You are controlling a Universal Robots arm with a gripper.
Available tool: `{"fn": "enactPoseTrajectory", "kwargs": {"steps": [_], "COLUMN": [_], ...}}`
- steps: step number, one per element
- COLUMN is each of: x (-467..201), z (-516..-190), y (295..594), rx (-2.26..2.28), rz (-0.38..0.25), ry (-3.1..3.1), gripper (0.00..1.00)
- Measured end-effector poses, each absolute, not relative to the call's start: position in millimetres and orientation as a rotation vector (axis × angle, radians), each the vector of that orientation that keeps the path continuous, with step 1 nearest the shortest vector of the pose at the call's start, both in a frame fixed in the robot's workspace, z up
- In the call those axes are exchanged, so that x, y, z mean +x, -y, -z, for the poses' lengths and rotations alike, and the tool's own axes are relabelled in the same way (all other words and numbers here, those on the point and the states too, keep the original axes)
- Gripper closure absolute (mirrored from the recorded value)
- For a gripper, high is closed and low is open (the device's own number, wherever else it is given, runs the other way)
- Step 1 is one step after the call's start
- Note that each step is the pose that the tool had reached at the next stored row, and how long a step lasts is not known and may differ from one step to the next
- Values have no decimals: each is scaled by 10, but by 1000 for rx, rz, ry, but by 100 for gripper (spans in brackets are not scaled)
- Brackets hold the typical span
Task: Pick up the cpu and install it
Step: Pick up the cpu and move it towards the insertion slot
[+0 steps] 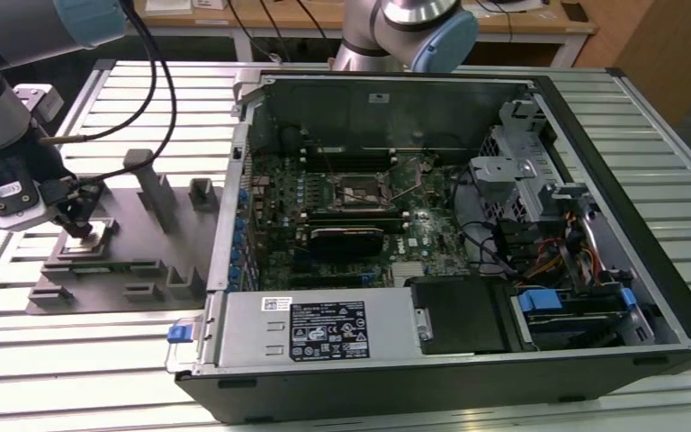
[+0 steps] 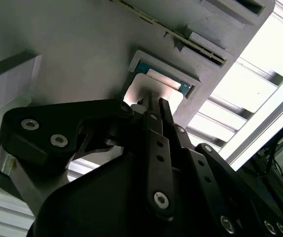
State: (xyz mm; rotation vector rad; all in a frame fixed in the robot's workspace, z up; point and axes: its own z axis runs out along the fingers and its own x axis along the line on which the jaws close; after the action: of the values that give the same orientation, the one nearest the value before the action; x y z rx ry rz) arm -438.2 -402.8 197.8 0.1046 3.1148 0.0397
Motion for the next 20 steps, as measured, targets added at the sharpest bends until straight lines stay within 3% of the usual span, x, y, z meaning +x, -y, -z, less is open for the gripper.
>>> {"fn": "enactPoseTrajectory", "kwargs": {"steps": [2,3,6,9,12,20], "x": [-4382,-4382,-4382,-4382,-4382,-4397], "z": [-1978,-1977,-1978,-1978,-1977,-1947], "y": [4028,4028,4028,4028,4028,4028], "rx": [105,105,105,105,105,70], "rz": [-40,-40,-40,-39,-39,-39], "ry": [-3115,-3115,-3115,-3115,-3115,-3116], "gripper": [77,77,59,53,41,41]}}
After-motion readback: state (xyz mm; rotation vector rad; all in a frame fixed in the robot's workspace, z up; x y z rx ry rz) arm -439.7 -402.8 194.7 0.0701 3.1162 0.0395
